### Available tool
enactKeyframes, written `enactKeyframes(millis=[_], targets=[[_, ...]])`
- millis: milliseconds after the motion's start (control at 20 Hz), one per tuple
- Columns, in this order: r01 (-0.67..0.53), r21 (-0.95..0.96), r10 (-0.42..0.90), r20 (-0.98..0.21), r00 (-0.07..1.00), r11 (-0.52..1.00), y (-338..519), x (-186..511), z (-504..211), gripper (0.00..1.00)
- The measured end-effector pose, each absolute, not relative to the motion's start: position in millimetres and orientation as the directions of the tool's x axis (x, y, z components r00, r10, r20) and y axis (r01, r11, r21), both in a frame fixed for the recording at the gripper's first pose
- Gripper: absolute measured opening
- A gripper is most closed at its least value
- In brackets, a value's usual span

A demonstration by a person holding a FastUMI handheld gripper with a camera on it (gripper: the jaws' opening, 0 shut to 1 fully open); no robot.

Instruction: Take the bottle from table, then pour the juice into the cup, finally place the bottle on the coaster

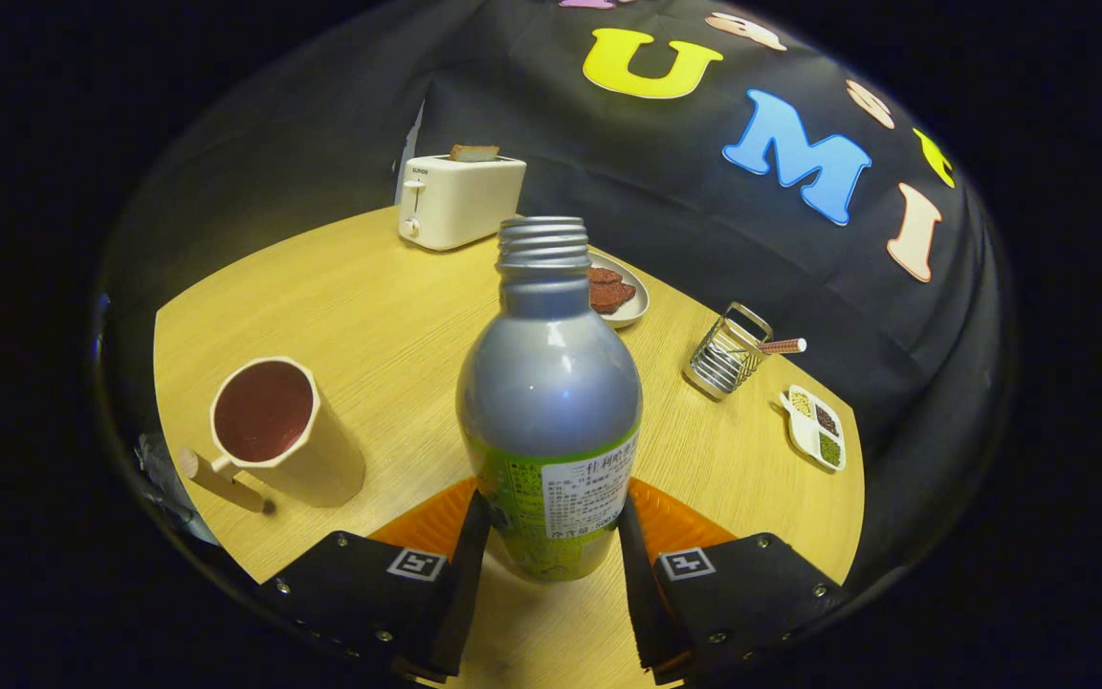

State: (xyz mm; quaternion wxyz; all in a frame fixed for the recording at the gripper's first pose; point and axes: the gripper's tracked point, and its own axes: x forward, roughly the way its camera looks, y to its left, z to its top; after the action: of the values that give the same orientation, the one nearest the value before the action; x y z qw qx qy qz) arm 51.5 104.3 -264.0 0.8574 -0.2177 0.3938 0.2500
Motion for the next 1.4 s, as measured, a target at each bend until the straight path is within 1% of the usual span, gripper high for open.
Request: enactKeyframes(millis=[250,300,500,900,1050,1100,1400], targets=[[-0.589,-0.122,0.296,-0.773,0.561,0.799,113,76,-271,0.66],[-0.587,-0.117,0.302,-0.768,0.565,0.801,114,80,-273,0.69],[-0.580,-0.096,0.318,-0.758,0.570,0.809,119,96,-276,0.69],[-0.534,-0.034,0.359,-0.705,0.612,0.845,131,128,-281,0.69],[-0.498,-0.007,0.366,-0.670,0.646,0.867,134,144,-279,0.69],[-0.492,0.004,0.371,-0.661,0.653,0.871,136,148,-279,0.72],[-0.484,0.017,0.380,-0.645,0.663,0.875,140,162,-288,0.72]])
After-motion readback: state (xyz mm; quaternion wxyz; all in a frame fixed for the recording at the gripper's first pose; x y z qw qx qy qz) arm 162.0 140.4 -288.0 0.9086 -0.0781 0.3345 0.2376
